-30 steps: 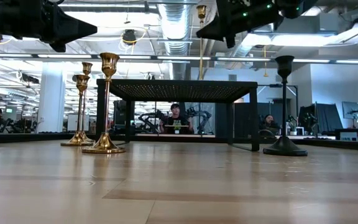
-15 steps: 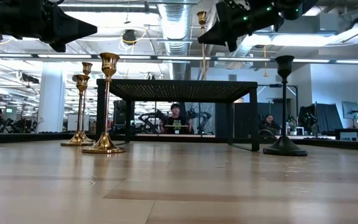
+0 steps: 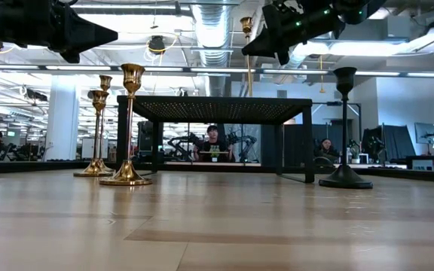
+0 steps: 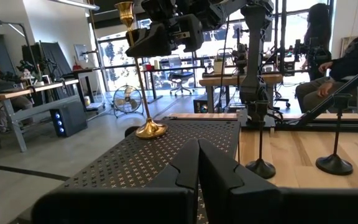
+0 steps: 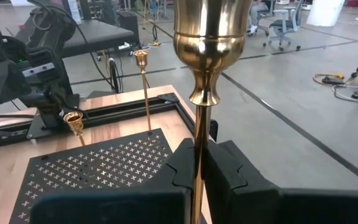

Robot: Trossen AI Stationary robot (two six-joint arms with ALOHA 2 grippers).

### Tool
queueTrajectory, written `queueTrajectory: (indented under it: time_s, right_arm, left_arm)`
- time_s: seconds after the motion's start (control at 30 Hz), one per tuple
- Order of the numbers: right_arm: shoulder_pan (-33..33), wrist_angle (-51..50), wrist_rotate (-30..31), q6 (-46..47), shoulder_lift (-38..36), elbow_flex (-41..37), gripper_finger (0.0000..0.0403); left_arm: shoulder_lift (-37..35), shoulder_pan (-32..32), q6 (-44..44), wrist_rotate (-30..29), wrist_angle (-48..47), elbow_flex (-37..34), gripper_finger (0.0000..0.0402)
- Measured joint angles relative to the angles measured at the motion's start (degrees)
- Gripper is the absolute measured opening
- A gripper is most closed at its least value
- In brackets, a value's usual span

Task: Pick & Place candle stick holders
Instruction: Put the golden candle holder on the shelf

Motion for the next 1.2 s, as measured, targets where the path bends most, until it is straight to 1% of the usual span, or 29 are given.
queueTrajectory:
  time_s: [0.17, 0.23, 0.63, 0.73, 0.8, 0.97, 1.1, 1.2]
  right_arm:
    - [0.0, -0.1, 0.0, 0.1, 0.0, 0.0, 0.0008]
    - [0.0, -0.1, 0.0, 0.1, 0.0, 0.0, 0.0015]
    - [0.0, -0.5, -0.1, -0.2, 0.1, 0.0, 0.0095]
    - [0.0, -1.5, -0.1, -0.3, -0.9, 0.0, 0.0116]
    - [0.0, -2.5, -0.1, -0.5, -2.5, -0.1, 0.0129]
    - [0.1, -10.1, -0.1, -3.7, -9.1, -0.1, 0.0151]
    - [0.1, -17.0, -0.1, -4.4, -15.3, -0.1, 0.0153]
    - [0.1, -23.3, -0.1, -4.4, -19.9, 0.0, 0.0146]
  left_arm:
    - [0.0, 0.0, 0.0, 0.0, 0.0, 0.0, 0.0008]
    - [0.0, 0.0, 0.0, 0.0, 0.0, 0.0, 0.0008]
    - [0.0, 0.0, 0.0, 0.0, 0.0, 0.0, 0.0008]
    - [0.0, 0.0, 0.0, 0.0, 0.0, 0.0, 0.0008]
    - [0.0, 0.0, 0.0, 0.0, 0.0, 0.0, 0.0008]
    - [0.0, 0.0, 0.0, 0.0, 0.0, 0.0, 0.0008]
    - [0.0, 0.0, 0.0, 0.0, 0.0, 0.0, 0.0008]
    - [0.0, 0.0, 0.0, 0.0, 0.0, 0.0, 0.0008]
